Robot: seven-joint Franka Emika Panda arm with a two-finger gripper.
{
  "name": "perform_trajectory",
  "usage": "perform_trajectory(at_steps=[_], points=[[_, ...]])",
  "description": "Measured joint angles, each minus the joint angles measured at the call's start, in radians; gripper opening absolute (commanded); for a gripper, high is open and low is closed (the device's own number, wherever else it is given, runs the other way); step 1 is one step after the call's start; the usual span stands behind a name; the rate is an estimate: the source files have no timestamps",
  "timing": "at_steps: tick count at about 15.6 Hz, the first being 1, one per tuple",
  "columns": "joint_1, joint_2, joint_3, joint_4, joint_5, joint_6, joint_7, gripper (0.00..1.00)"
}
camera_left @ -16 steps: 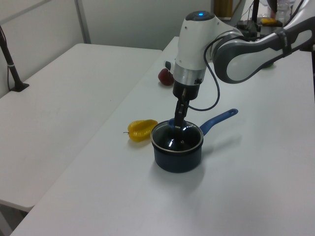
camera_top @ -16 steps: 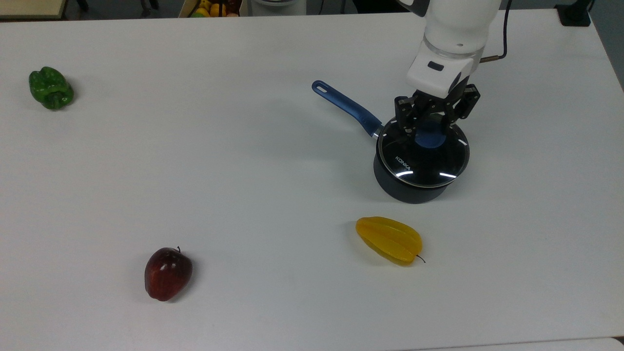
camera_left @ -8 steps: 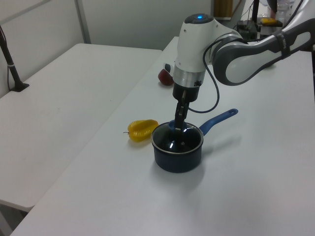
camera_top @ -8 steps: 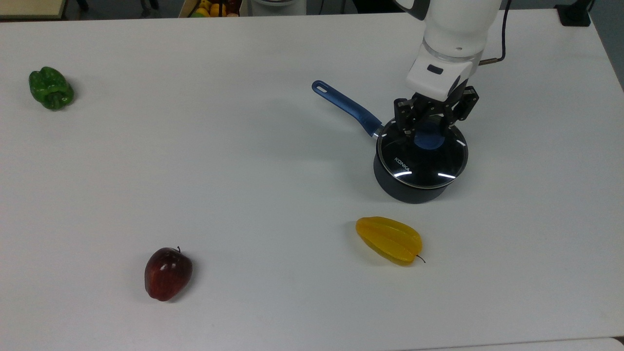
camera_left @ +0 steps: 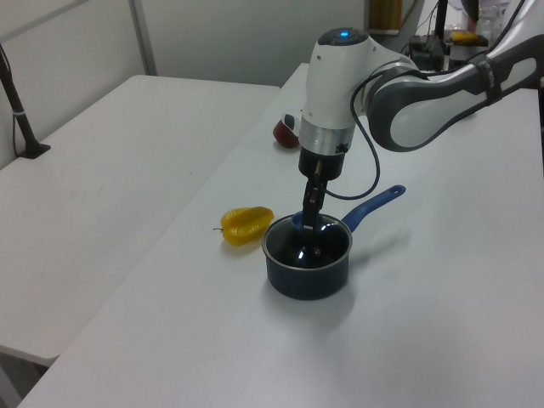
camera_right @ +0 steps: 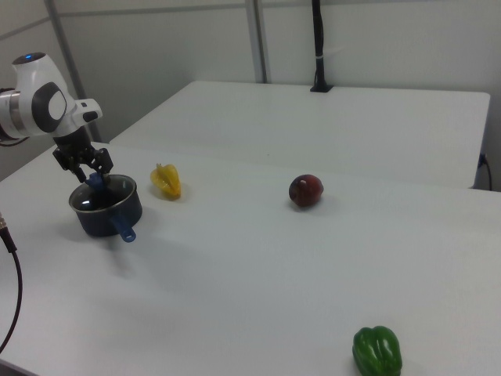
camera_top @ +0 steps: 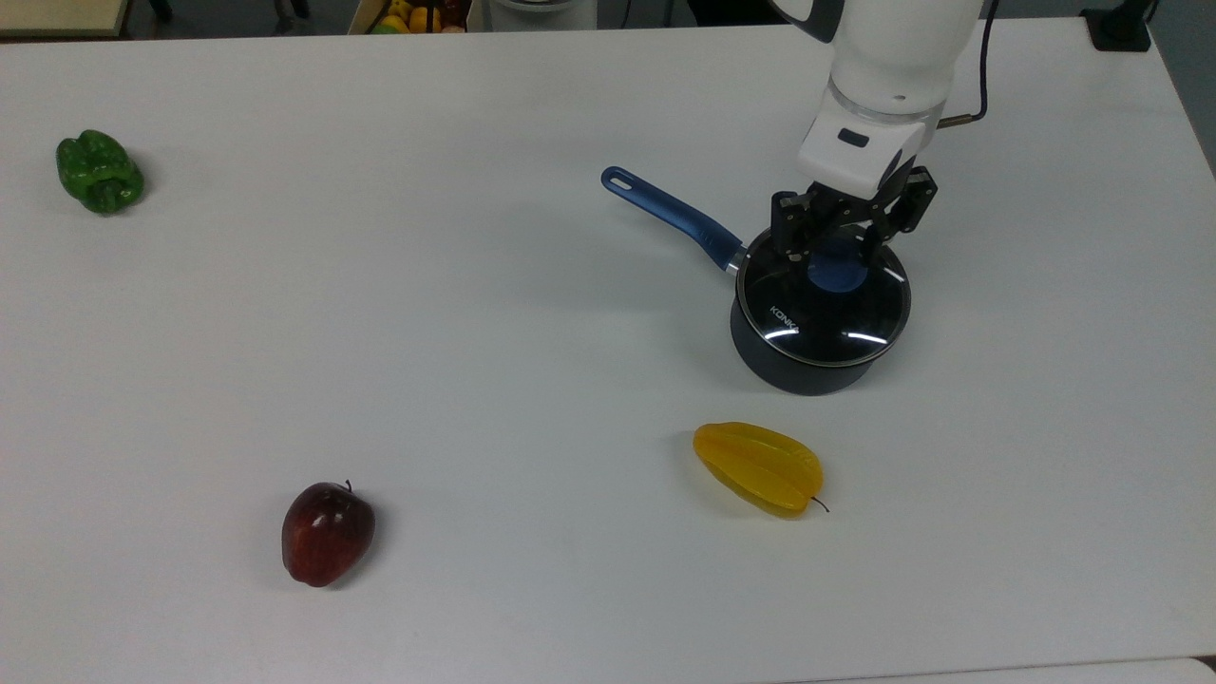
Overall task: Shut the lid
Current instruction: 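Lower the lid onto the saucepan rim and hold it there, then open the gripper and raise it away from the lid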
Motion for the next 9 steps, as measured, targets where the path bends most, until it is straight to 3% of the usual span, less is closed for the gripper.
perform_trajectory(at_steps=[9], points=[[-0.026, -0.060, -0.014, 0.021, -0.001, -0.016, 0.000, 1.00]])
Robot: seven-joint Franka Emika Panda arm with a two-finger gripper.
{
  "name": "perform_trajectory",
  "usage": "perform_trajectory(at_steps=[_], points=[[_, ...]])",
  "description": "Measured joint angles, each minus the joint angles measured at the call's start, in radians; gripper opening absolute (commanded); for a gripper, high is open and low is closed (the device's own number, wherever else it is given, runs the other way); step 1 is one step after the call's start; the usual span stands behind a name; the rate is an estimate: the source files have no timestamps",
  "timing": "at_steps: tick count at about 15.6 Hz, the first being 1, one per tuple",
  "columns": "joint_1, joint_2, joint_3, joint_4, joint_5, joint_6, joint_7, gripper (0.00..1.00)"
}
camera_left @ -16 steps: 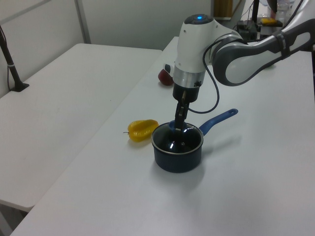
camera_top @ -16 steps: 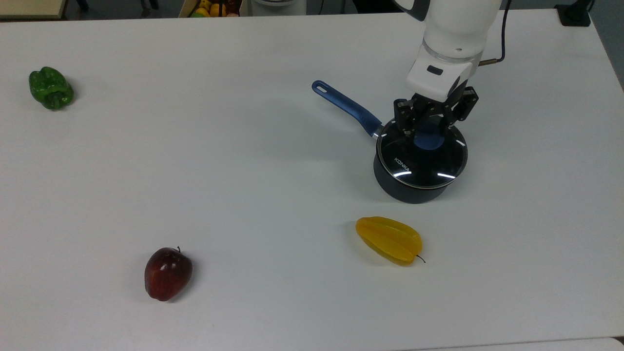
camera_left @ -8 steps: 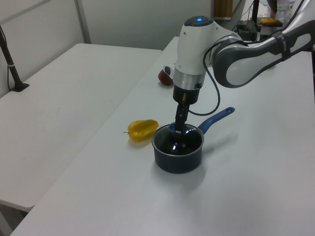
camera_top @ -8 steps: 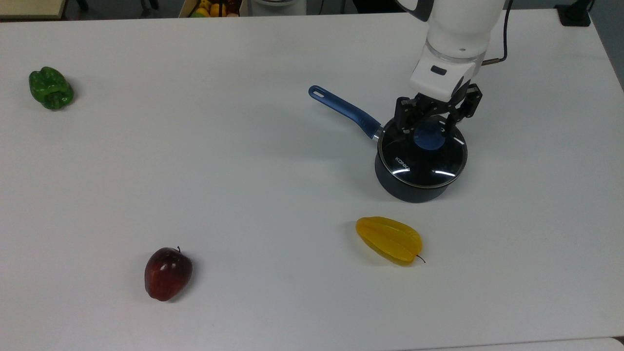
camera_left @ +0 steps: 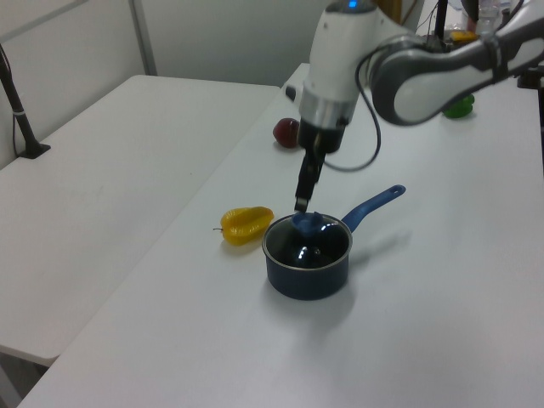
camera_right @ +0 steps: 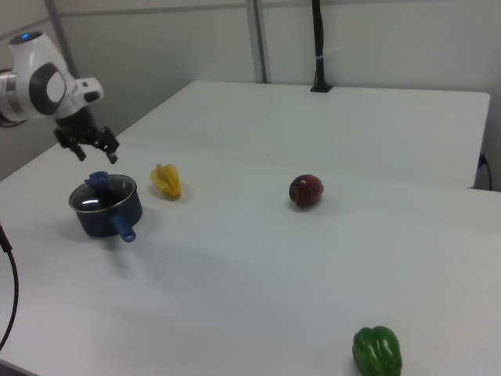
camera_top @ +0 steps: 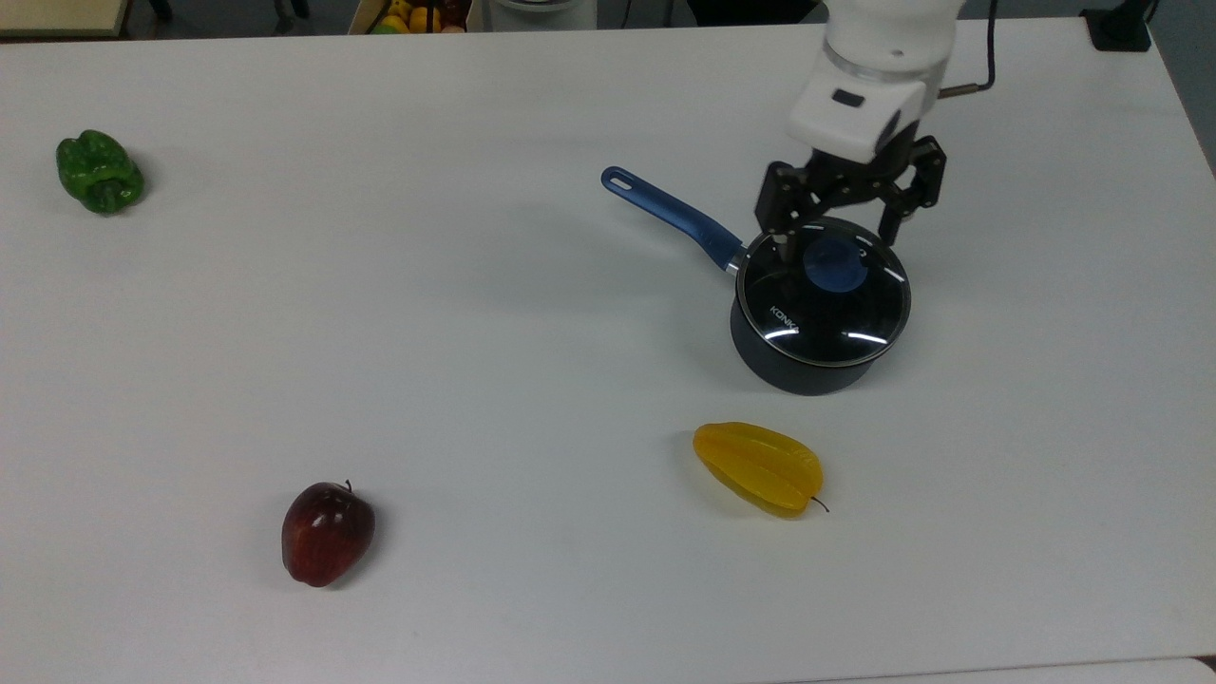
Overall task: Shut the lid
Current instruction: 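Open the gripper and raise it away from the lid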
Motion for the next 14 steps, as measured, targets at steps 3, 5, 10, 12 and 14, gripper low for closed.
perform_trajectory(at_steps=[3, 5, 10, 12, 14], points=[[-0.100, -0.072, -0.006, 0.001, -0.001, -0.120, -0.034, 1.00], [-0.178, -0.118, -0.007, -0.002, -0.001, -0.190, -0.079, 1.00], [-0.354, -0.207, -0.009, -0.023, -0.001, -0.320, -0.146, 1.00], [-0.396, -0.247, -0.009, -0.051, -0.001, -0.375, -0.172, 1.00], [-0.422, -0.318, -0.009, -0.120, -0.001, -0.414, -0.211, 1.00]])
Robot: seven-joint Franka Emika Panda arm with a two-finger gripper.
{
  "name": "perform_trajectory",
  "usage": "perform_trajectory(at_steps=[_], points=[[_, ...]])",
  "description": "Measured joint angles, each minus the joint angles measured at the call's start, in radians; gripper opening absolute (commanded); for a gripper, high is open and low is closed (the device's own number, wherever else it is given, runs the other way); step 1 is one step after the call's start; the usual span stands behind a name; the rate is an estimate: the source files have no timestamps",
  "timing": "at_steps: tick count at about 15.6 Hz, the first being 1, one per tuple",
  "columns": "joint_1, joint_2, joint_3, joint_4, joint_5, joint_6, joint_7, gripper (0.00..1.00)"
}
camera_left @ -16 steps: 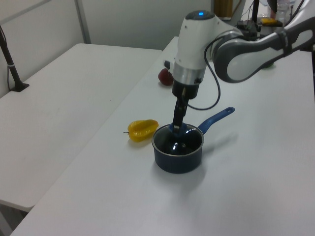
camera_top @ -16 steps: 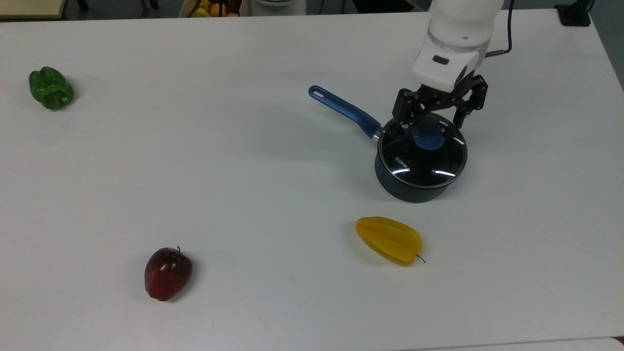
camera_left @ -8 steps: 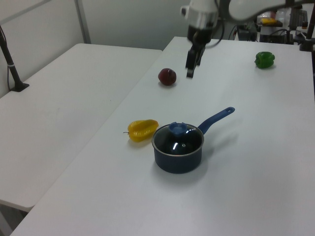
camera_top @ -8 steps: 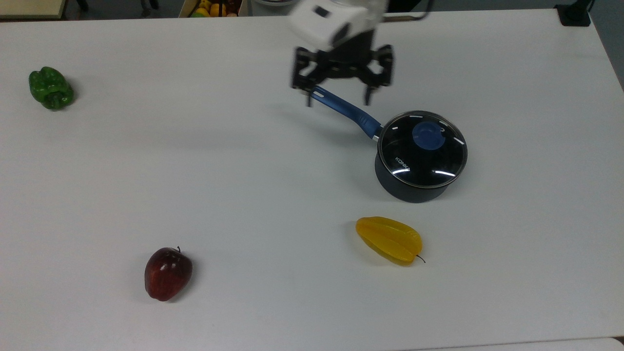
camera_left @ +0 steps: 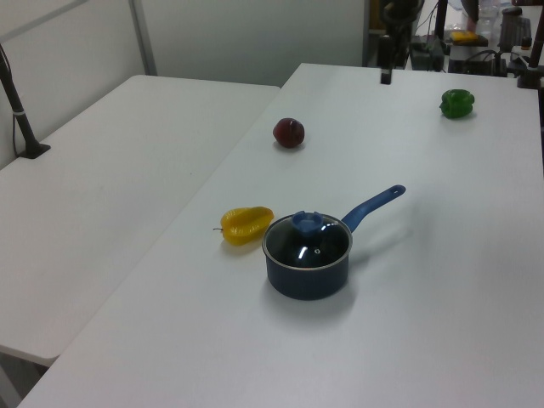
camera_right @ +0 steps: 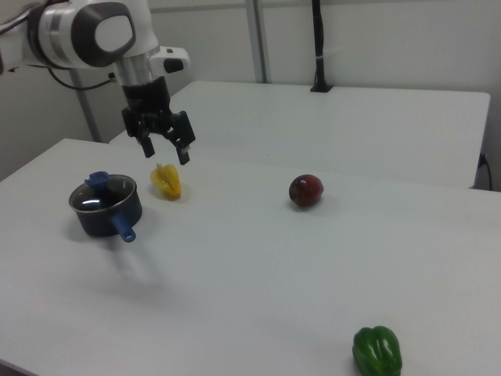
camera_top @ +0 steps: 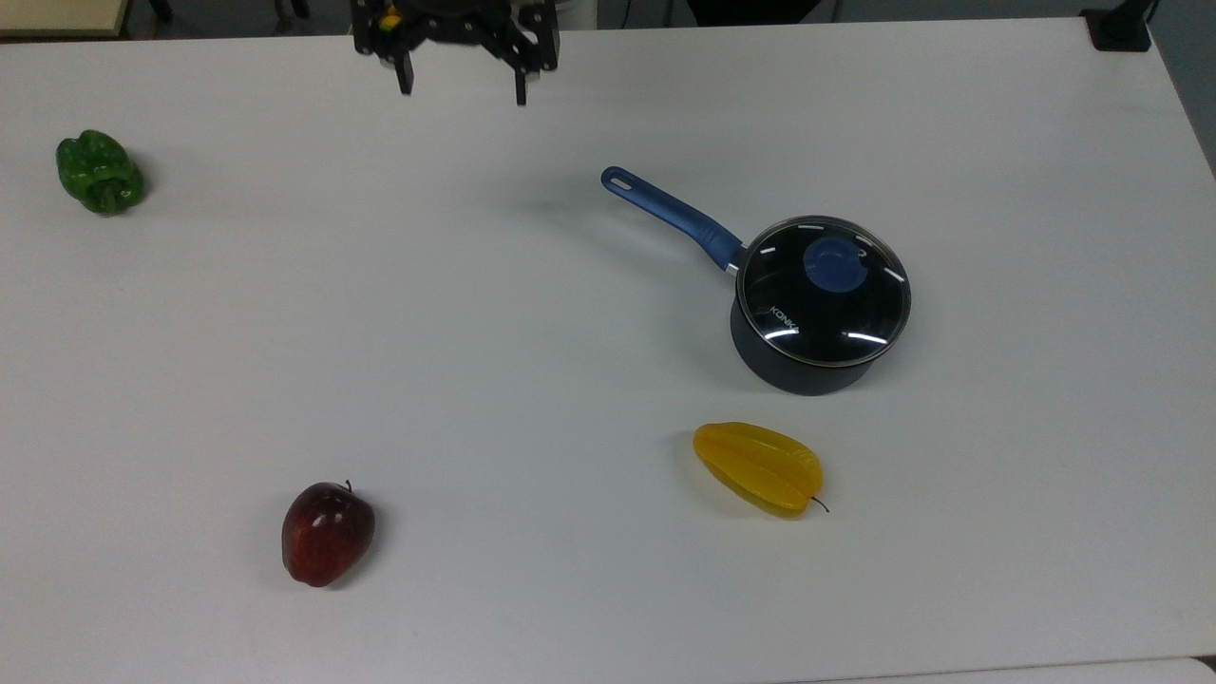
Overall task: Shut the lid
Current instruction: 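Open the gripper and raise it away from the lid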
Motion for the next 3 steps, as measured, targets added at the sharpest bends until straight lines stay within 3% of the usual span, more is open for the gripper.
perform_trajectory(at_steps=[3], points=[[-0.022, -0.085, 0.000, -0.069, 0.000, -0.042, -0.005, 1.00]])
